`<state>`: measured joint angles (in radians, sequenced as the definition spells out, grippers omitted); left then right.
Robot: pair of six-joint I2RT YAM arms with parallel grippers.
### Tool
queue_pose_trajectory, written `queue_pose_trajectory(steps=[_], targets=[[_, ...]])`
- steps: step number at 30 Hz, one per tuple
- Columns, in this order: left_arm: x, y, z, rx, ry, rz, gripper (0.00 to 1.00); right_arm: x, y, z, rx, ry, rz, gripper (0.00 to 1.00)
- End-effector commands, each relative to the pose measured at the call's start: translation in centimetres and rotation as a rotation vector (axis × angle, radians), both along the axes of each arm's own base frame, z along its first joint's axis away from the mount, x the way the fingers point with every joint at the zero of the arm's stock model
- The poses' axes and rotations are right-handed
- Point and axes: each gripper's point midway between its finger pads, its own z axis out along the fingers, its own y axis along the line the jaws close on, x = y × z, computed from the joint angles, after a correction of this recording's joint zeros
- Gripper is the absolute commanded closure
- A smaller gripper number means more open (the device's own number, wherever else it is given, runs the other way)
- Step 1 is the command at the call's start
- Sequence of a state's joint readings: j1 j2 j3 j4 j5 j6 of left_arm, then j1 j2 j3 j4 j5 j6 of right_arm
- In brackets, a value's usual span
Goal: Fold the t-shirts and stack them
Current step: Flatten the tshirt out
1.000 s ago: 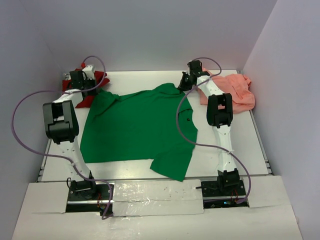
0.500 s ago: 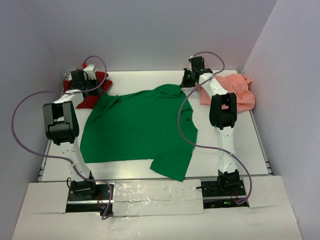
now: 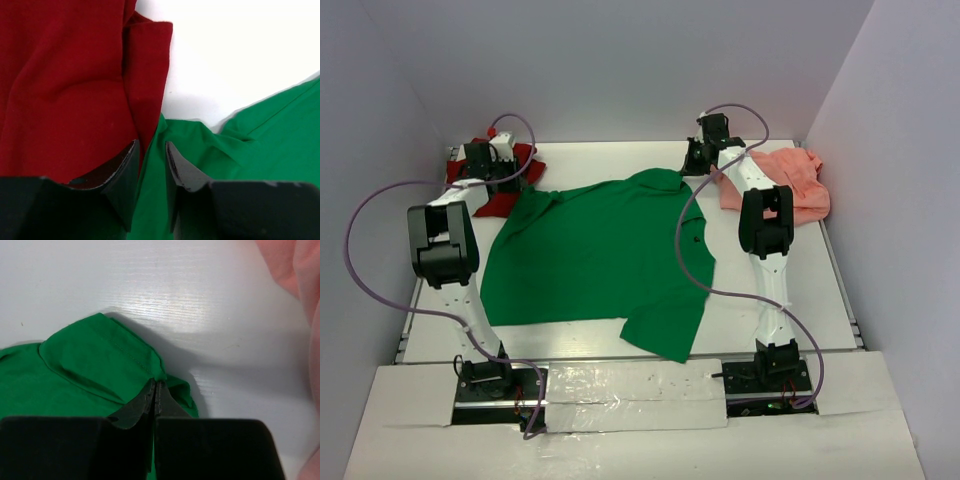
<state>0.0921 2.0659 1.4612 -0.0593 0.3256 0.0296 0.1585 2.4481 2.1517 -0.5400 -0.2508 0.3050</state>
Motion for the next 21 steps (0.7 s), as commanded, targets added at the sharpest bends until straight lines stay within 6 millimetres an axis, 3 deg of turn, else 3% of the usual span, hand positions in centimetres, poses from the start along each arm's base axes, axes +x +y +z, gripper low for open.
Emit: queue_pose_trajectory(steps=[1,10,21], targets=[[1.0,-0.7,0.7,-0.010,-0.009,-0.026,0.64,0.7,-0.5,4.2,-0.007,-0.090,-0.004,1.00],[0.8,-1.2,-0.6,-0.010,0.044,-0.050,0.66,0.8,-0.4,4.0,-0.004,-0.087,-0.001,1.00],[0.9,-1.4,-0.5,-0.015,0.033,-0.049,0.97,0.4,-0.5,3.2,-0.008,-0.072,0.001,1.00]])
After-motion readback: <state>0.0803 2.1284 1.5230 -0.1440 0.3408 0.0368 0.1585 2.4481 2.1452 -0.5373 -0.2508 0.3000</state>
